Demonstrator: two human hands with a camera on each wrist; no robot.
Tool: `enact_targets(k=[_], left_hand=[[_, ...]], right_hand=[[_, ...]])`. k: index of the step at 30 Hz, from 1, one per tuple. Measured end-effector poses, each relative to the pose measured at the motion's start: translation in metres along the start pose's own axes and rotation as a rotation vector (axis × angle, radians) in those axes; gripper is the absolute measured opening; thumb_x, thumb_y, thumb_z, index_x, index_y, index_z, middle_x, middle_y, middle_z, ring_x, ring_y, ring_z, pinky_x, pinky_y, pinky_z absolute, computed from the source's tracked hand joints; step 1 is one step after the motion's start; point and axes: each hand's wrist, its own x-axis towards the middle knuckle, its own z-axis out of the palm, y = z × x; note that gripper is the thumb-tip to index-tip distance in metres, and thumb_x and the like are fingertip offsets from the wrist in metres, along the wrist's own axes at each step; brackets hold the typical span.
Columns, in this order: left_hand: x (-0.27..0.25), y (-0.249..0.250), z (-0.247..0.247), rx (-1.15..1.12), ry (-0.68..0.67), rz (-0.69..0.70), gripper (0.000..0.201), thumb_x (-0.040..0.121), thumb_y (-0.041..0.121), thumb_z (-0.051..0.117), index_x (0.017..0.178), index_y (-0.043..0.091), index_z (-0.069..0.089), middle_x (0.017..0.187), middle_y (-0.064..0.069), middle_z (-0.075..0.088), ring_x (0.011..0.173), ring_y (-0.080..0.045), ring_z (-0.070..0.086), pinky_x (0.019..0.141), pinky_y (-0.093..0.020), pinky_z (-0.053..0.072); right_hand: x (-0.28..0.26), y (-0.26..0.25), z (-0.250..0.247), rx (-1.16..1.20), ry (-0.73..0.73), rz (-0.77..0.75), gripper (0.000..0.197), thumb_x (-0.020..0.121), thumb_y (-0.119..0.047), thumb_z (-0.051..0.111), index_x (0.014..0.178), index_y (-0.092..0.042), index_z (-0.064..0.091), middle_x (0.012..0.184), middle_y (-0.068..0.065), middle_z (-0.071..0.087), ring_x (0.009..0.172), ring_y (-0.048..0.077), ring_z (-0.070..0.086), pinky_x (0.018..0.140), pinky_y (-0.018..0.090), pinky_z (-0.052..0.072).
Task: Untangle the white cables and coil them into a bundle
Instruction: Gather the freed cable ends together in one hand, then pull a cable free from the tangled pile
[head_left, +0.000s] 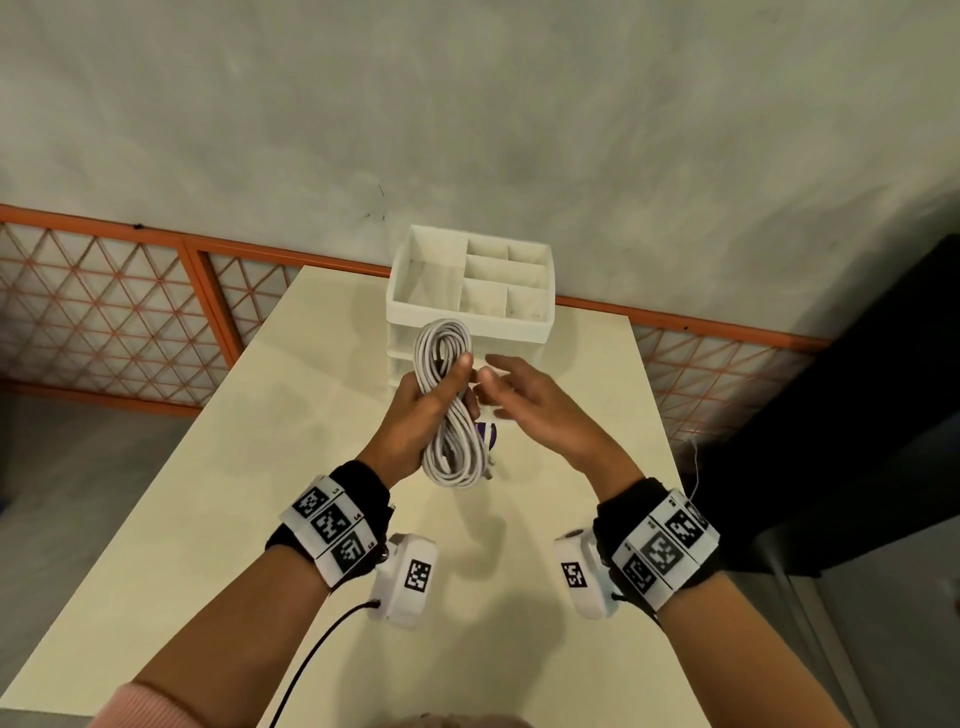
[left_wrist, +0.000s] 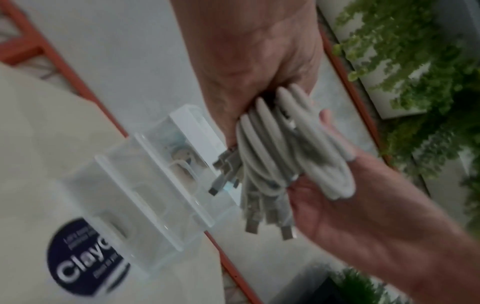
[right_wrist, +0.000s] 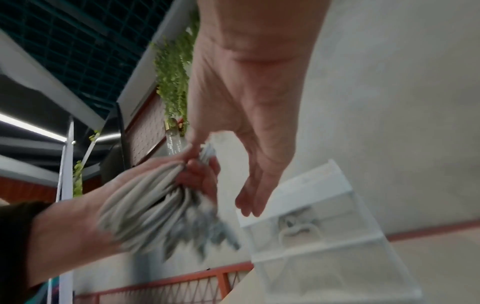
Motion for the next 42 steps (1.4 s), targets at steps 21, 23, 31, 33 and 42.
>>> enact_targets(k=[21, 23, 31, 33, 42], left_hand=[[0.013, 0.004, -0.008, -0.482, -0.167, -0.175, 0.023, 0.079, 0.015, 0.060, 0.102, 0.015, 0.060, 0.092, 0.001, 0.073, 0.080, -0.013, 0.068, 0.076, -0.029, 0.058], [0.015, 0.006, -0.007, -0.557, -0.117, -0.169, 0.013, 0.080, 0.016, 0.059, 0.093, 0.020, 0.061, 0.080, 0.002, 0.068, 0.073, -0.014, 0.064, 0.075, -0.033, 0.058], [0.027, 0.003, 0.006, -0.569, 0.289, -0.305, 0.046, 0.084, 0.037, 0.067, 0.056, 0.020, 0.035, 0.041, 0.007, 0.029, 0.036, -0.008, 0.031, 0.040, -0.019, 0.036], [0.026, -0.005, 0.008, -0.557, 0.380, -0.324, 0.045, 0.085, 0.028, 0.067, 0.055, 0.021, 0.033, 0.038, 0.008, 0.026, 0.032, -0.007, 0.026, 0.035, -0.015, 0.031], [0.026, -0.009, 0.002, -0.658, 0.127, -0.490, 0.039, 0.082, 0.030, 0.067, 0.052, 0.017, 0.046, 0.049, 0.002, 0.048, 0.049, -0.013, 0.049, 0.065, -0.027, 0.045]], right_hand=[[-0.003, 0.008, 0.019, 0.193, -0.460, 0.236, 0.010, 0.084, 0.000, 0.059, 0.088, -0.009, 0.060, 0.072, 0.003, 0.070, 0.061, 0.016, 0.069, 0.054, 0.025, 0.057], [-0.004, 0.005, 0.018, 0.171, -0.469, 0.225, 0.013, 0.084, 0.000, 0.060, 0.086, -0.013, 0.062, 0.067, 0.003, 0.066, 0.056, 0.015, 0.066, 0.052, 0.023, 0.054], [-0.005, 0.017, 0.044, -0.177, -0.116, 0.145, 0.024, 0.070, -0.015, 0.071, 0.065, -0.011, 0.048, 0.058, 0.001, 0.049, 0.051, 0.014, 0.047, 0.056, 0.028, 0.038], [-0.009, 0.020, 0.047, -0.273, -0.063, 0.097, 0.022, 0.072, -0.011, 0.065, 0.062, -0.017, 0.047, 0.055, -0.001, 0.050, 0.045, 0.014, 0.048, 0.047, 0.022, 0.037], [-0.006, 0.031, 0.031, -0.224, -0.198, 0.177, 0.024, 0.073, -0.011, 0.066, 0.063, -0.016, 0.045, 0.059, 0.001, 0.045, 0.054, 0.016, 0.045, 0.056, 0.027, 0.036]])
